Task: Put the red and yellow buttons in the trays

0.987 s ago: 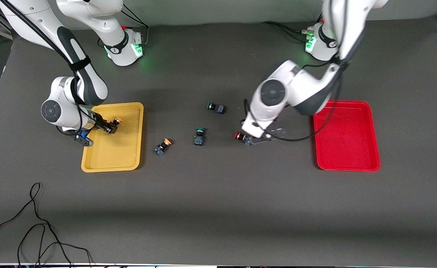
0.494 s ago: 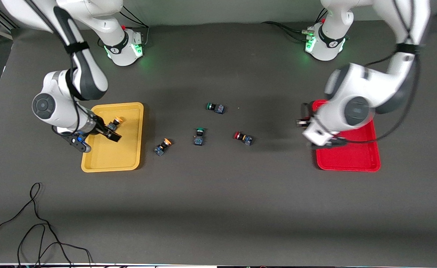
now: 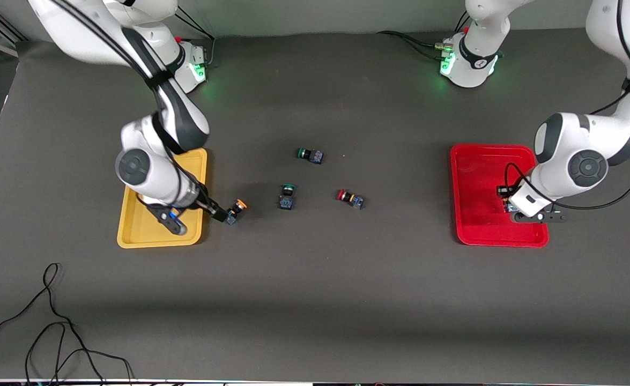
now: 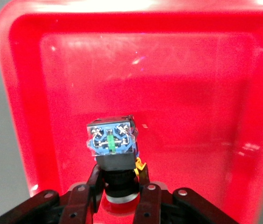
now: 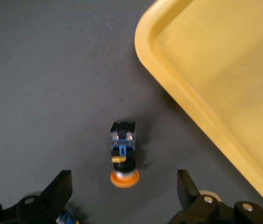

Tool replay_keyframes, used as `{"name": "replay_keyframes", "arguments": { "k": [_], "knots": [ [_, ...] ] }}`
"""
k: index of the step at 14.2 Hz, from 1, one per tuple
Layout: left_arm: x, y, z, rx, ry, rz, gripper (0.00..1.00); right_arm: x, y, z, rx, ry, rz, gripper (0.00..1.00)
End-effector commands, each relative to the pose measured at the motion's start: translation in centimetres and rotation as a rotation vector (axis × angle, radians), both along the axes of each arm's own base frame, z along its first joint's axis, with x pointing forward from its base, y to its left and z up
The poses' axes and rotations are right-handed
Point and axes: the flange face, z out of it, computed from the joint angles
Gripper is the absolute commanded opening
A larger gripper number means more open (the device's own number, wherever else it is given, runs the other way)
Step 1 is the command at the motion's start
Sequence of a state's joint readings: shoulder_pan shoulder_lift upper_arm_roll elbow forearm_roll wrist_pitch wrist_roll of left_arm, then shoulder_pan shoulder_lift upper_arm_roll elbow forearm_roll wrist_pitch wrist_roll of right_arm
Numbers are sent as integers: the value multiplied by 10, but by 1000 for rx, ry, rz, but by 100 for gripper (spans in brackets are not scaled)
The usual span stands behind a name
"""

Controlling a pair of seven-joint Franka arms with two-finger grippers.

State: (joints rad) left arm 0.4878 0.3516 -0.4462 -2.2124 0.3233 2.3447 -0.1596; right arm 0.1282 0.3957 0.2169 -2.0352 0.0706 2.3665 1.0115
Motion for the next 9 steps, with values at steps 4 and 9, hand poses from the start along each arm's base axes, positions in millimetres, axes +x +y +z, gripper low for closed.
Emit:
{"name": "replay_keyframes", "arguments": {
  "k": [4, 9],
  "knots": [
    [-2, 0, -14, 16, 7, -48, 99, 0, 15, -54, 18, -26, -32, 89],
    [3, -18, 46, 71, 52, -39, 99, -3, 17, -62, 18, -25, -30, 39]
  ]
}}
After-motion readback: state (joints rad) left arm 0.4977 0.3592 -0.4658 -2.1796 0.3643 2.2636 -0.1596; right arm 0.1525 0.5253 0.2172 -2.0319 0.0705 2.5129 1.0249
